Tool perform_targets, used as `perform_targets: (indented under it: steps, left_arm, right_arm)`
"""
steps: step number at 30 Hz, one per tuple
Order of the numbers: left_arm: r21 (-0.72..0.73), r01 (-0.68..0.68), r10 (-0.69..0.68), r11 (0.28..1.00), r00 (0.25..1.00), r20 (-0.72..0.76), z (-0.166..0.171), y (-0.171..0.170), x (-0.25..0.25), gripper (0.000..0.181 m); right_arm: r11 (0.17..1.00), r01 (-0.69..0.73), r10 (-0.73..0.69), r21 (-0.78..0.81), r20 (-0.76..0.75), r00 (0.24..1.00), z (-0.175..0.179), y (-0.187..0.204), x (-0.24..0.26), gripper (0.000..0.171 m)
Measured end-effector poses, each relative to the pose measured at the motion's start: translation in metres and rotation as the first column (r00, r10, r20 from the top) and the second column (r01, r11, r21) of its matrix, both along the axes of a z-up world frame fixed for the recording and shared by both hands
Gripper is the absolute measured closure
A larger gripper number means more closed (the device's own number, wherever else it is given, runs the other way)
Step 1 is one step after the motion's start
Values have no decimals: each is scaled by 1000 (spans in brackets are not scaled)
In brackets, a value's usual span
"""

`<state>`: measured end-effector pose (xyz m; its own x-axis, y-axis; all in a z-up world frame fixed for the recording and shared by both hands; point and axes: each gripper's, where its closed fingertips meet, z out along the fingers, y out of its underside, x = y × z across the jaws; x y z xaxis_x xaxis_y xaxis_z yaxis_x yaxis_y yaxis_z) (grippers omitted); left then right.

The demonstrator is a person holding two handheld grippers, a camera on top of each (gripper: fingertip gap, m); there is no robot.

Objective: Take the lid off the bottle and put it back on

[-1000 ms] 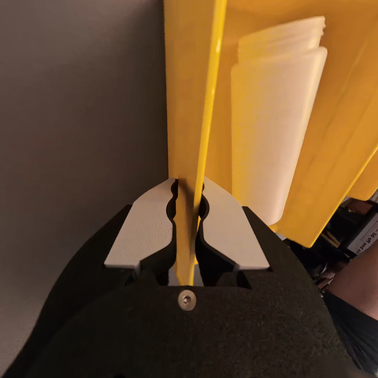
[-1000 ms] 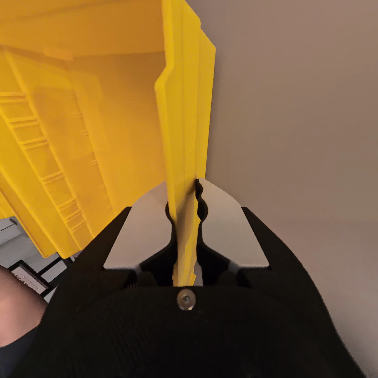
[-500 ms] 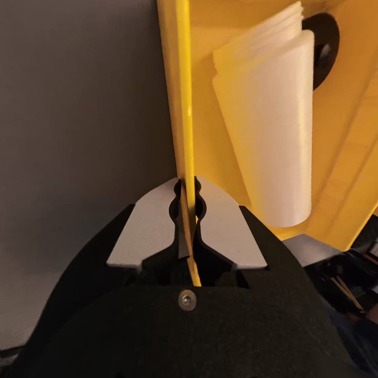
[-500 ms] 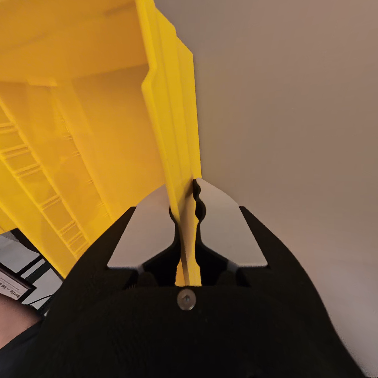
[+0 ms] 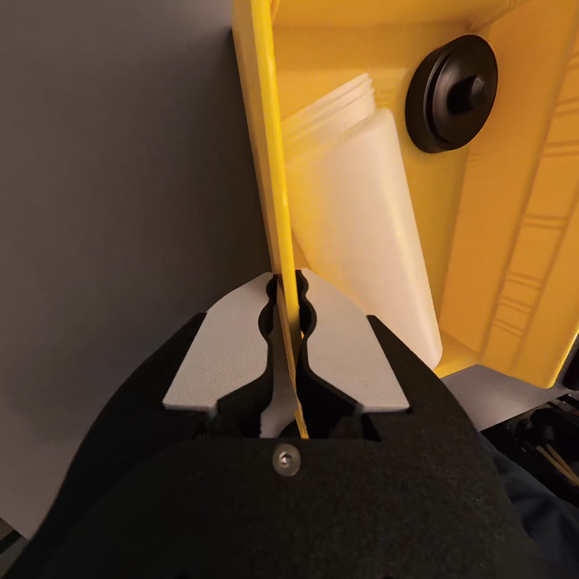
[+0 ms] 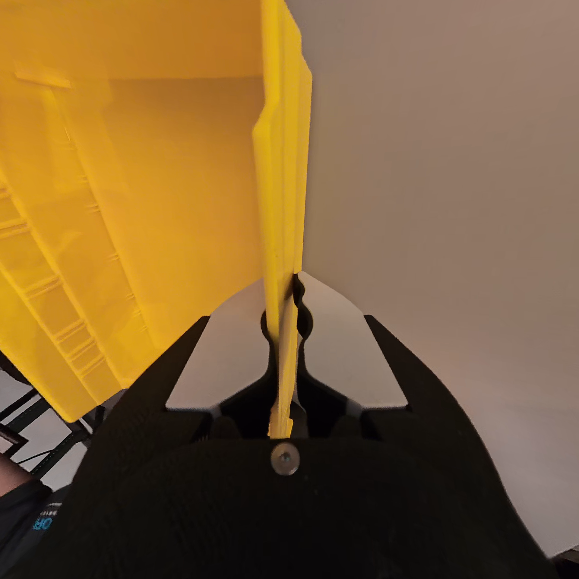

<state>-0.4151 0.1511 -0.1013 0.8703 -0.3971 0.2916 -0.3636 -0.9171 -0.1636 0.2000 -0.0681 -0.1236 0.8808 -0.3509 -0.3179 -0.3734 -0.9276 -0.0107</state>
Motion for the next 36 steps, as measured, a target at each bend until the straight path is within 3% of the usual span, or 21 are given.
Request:
perform_targets:
  steps: [10,17,22,26,30,33,36]
  left_arm:
    - [47,23,-22,999,1000,-14,0,8,-11,172]
    - [96,-19,26,995,997,-74,0,18,-39,174]
    - [104,-75,70,992,996,49,2,22,-45,170]
    - [245,-127,79,961,977,197,36,34,-43,164]
    - [486,-98,-9,868,977,213,91,32,-35,147]
    - [593,20,-104,805,989,108,109,15,-9,130]
    - [561,47,-139,827,983,122,105,-3,26,123]
  right_arm:
    - [998,-64,64,-2,91,994,-1,1,5,166]
    - [999,-30,28,14,107,994,-1,0,16,166]
    - [997,-67,63,28,106,992,-3,-1,13,162]
    - [991,-131,133,-23,119,984,-10,-14,11,139]
    - [982,-123,80,144,276,958,22,-1,31,135]
    - [869,-94,-120,485,392,912,83,30,46,135]
    - [600,-127,-268,790,348,898,154,48,29,131]
